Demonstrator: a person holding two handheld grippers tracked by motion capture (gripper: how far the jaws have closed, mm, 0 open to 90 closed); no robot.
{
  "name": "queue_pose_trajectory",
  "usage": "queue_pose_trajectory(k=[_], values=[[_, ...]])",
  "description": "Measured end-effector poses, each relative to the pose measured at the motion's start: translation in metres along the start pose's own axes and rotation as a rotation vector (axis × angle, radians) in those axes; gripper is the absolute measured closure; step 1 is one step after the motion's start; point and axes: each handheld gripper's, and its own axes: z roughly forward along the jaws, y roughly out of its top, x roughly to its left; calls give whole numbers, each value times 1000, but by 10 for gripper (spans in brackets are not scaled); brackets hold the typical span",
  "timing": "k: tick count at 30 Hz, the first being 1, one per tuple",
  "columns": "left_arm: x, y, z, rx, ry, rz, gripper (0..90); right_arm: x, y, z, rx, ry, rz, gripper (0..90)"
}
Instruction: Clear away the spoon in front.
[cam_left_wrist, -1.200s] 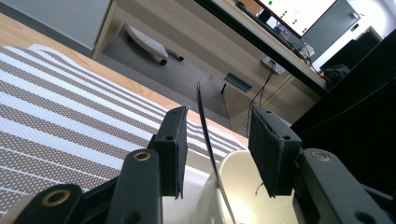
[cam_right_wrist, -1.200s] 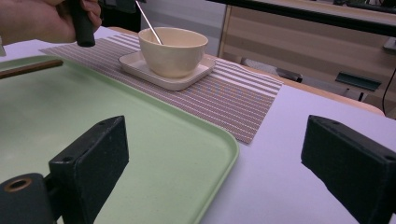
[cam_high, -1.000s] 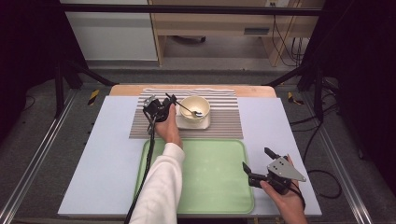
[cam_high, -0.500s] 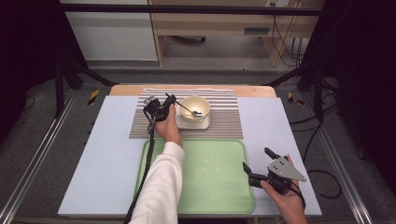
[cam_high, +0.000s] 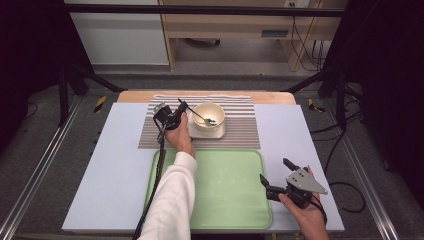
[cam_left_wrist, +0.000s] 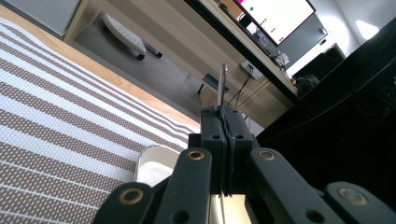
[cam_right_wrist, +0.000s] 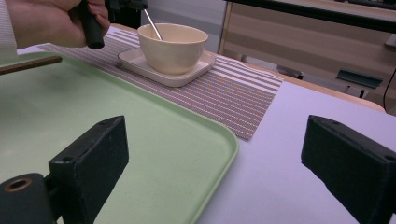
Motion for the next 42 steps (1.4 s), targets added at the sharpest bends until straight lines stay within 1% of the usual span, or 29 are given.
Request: queue_pose_trajectory(k=[2, 4, 8, 11, 13, 17, 20, 21, 26, 29, 31, 32, 34, 38, 42], values=[[-3, 2, -2, -12, -3, 23, 893, 0, 0, 0, 0, 1, 0, 75], [-5, 6, -5, -29, -16, 43, 895, 1, 0, 0, 1, 2, 0, 75], [-10, 14, -12, -57, -33, 54, 896, 1, 0, 0, -1, 3, 0, 75], [-17, 22, -20, -81, -50, 78, 897, 1, 1, 1, -4, 3, -2, 75], [-21, 25, -24, -88, -61, 84, 896, 1, 1, 1, -4, 3, -5, 75], [-32, 32, -39, -97, -78, 111, 897, 2, 1, 1, -9, 1, -6, 75], [-35, 37, -51, -109, -88, 117, 897, 2, 2, 1, -13, -4, -8, 75], [-35, 38, -55, -115, -90, 112, 897, 2, 2, 1, -14, -4, -8, 75], [-34, 39, -77, -123, -96, 108, 897, 3, 3, 2, -9, -6, -18, 75], [-33, 40, -86, -121, -102, 104, 897, 4, 3, 3, -7, -8, -24, 75], [-32, 41, -93, -117, -116, 100, 897, 5, 3, 3, -4, -10, -24, 75], [-32, 41, -96, -114, -118, 105, 897, 5, 3, 3, -4, -11, -26, 75], [-34, 42, -101, -101, -129, 114, 897, 5, 3, 3, -2, -13, -29, 75], [-35, 44, -113, -68, -152, 117, 897, 6, 2, 4, 1, -15, -37, 75], [-36, 51, -127, -26, -166, 147, 897, 7, 2, 4, 5, -16, -37, 75]])
